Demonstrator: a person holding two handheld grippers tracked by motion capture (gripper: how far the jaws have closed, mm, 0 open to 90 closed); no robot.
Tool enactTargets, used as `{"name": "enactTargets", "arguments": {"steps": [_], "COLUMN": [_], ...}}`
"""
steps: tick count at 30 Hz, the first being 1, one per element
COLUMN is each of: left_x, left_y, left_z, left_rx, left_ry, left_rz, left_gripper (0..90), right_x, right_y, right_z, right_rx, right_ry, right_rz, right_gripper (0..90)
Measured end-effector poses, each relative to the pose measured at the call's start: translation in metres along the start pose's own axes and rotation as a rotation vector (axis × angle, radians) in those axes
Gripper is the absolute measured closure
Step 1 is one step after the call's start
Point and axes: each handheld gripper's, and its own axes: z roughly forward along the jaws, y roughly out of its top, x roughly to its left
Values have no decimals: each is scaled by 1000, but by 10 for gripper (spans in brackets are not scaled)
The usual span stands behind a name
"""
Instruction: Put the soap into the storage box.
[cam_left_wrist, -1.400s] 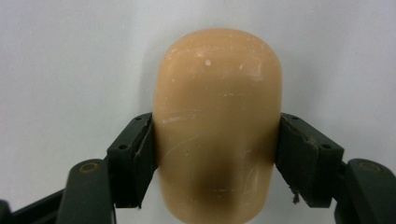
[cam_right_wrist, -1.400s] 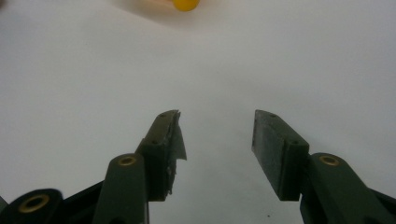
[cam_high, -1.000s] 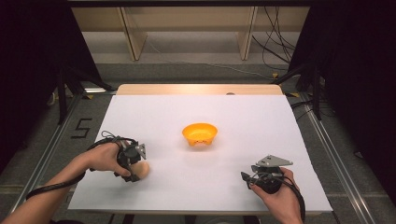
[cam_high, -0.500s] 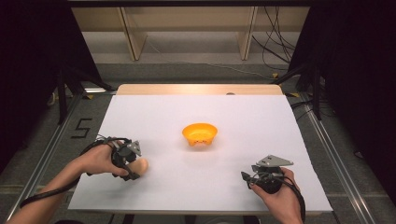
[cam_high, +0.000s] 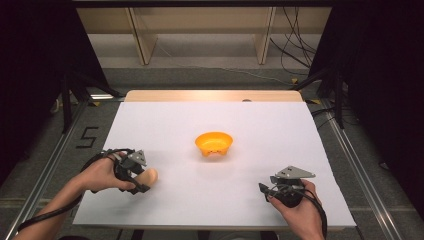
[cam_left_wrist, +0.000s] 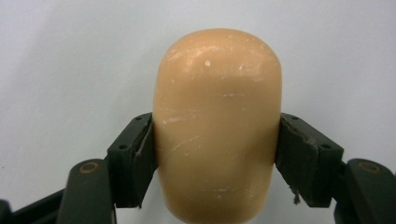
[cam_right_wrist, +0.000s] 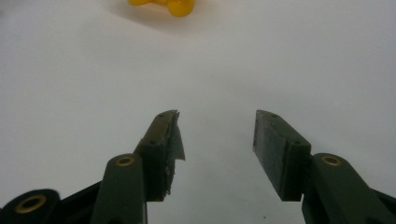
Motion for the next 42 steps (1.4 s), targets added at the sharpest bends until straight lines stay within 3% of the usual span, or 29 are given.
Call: {"name": "enactTargets", "arguments": {"steps": [2, 4, 6, 7, 8, 11, 17, 18, 21, 25, 26, 32, 36, 39, 40, 42], "left_x": [0, 0, 0, -3, -4, -4, -3, -2, -3, -2, -4, -3, -4, -3, -3, -4], "left_y": [-1, -3, -5, -6, -7, -8, -10, -10, -10, -10, -9, -8, -7, -6, -6, -4], "left_z": [-1, -1, -2, 0, 1, -1, -3, -3, -4, -6, -6, -8, -6, -6, -6, -7], "left_rx": [-11, -28, -34, -78, -97, -103, -122, -128, -146, -155, -179, -182, -219, -229, -235, -250], "left_ry": [9, 23, 28, 27, 27, 35, 60, 68, 70, 72, 90, 90, 102, 108, 104, 119], "left_rz": [0, 0, 8, -37, -45, -43, -55, -42, -66, -56, -66, -46, -78, -73, -91, -89], "left_gripper": [325, 325, 325, 325, 325, 325, 325, 325, 325, 325, 325, 325, 325, 325, 325, 325], "right_x": [3, -2, 1, 1, -1, 2, 3, 1, 2, 1, 2, 1, 0, -1, 0, 1], "right_y": [0, -1, 0, 0, -1, -1, -1, -1, -1, 0, 0, 0, 0, 0, 0, 0], "right_z": [-1, 1, 0, 1, 3, 1, 1, 2, -1, -1, -1, -1, 0, -1, -1, -1], "right_rx": [3, -23, -9, -18, -32, -3, -8, -34, -22, -27, -29, -28, -36, -39, -32, -39], "right_ry": [-10, -13, -12, -2, -3, -6, -9, -5, -20, -13, -14, -14, -18, -32, -27, -28], "right_rz": [28, -32, 8, 2, -30, 12, 13, -19, -1, 7, 10, 7, -5, -23, -2, 6], "right_gripper": [505, 505, 505, 505, 505, 502, 502, 502, 503, 503, 503, 502, 502, 501, 501, 501]}}
